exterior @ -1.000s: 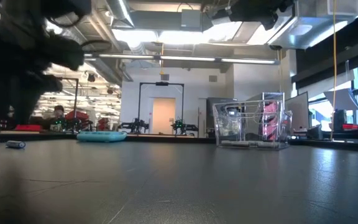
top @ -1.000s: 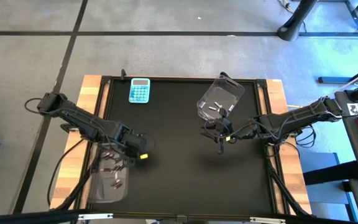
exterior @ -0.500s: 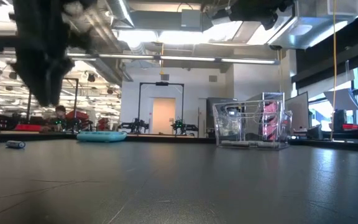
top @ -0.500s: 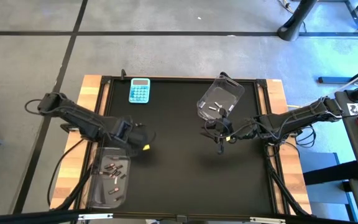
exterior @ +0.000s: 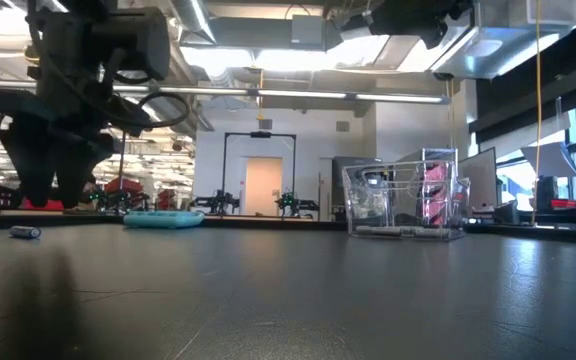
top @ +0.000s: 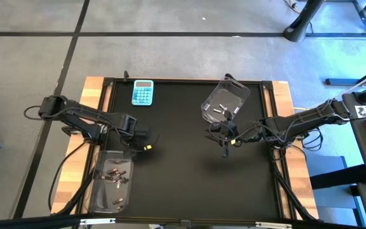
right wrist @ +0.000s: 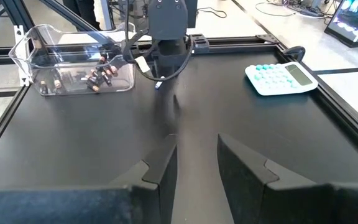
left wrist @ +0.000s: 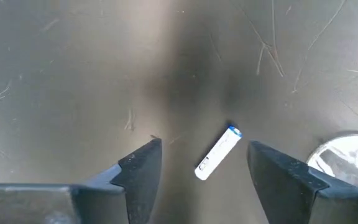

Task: Sort batteries
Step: Put the white battery into the top transparent bin

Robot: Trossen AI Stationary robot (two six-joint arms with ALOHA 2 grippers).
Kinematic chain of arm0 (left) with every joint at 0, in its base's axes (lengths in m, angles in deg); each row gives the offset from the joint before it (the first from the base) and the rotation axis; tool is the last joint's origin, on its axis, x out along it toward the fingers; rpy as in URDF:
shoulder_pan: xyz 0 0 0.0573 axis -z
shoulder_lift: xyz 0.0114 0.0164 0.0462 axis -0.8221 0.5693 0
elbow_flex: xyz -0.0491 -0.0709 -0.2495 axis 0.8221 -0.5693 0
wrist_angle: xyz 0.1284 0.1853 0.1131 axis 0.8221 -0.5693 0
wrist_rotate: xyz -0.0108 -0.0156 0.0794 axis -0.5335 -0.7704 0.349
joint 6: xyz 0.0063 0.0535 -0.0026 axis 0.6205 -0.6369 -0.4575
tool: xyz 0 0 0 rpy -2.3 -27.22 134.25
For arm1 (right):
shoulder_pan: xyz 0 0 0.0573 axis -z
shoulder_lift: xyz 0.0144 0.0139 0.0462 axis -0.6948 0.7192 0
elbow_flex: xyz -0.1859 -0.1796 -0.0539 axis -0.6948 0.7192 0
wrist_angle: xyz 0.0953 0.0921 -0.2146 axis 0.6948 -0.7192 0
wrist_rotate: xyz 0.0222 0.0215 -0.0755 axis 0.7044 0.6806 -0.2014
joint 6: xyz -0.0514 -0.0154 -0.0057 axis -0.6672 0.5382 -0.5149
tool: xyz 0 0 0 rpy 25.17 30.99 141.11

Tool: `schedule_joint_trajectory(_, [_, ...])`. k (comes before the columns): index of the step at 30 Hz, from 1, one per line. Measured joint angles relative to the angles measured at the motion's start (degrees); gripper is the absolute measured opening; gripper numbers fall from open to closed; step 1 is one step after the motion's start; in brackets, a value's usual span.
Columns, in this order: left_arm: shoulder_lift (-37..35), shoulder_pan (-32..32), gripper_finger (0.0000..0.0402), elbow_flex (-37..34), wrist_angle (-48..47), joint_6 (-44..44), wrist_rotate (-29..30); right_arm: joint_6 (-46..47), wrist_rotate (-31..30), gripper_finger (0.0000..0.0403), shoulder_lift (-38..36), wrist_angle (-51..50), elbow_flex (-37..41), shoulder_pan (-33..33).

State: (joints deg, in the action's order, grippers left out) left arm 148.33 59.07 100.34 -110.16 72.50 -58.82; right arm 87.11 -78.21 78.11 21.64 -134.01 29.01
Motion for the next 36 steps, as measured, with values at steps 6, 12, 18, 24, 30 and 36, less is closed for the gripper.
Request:
schedule_joint_trajectory(6, [-0.1, -0.6, 0.0234, 1.5, -0.8, 0.9, 0.0, 0.0, 0.0, 0.0115, 0.0, 0.0, 0.0, 0.0])
schedule_joint_trajectory(12, [-0.1, -4.2, 0.0235, 3.3, -1.3, 19.5, 1.2, -0.2, -1.0, 0.0115, 0.0, 0.1, 0.0, 0.0])
schedule_joint_trajectory(18, [0.4, -8.1, 0.0235, 3.1, -6.4, 28.7, -3.1, -0.2, -1.0, 0.0115, 0.0, 0.1, 0.0, 0.0])
schedule_joint_trajectory(24, [2.7, -9.5, 0.0235, 3.1, -7.2, 28.1, -10.7, -0.2, -1.0, 0.0115, 0.0, 0.0, 0.0, 0.0])
schedule_joint_trajectory(30, [8.2, -9.5, 0.0233, 3.1, -7.2, 25.9, -13.8, -0.2, -1.0, 0.0115, 0.0, -0.9, 0.0, 0.0])
schedule_joint_trajectory(36, [12.6, -9.6, 0.0202, 3.1, -7.1, 23.1, -16.7, -0.2, -0.9, 0.0115, 0.0, -1.7, 0.0, 0.0])
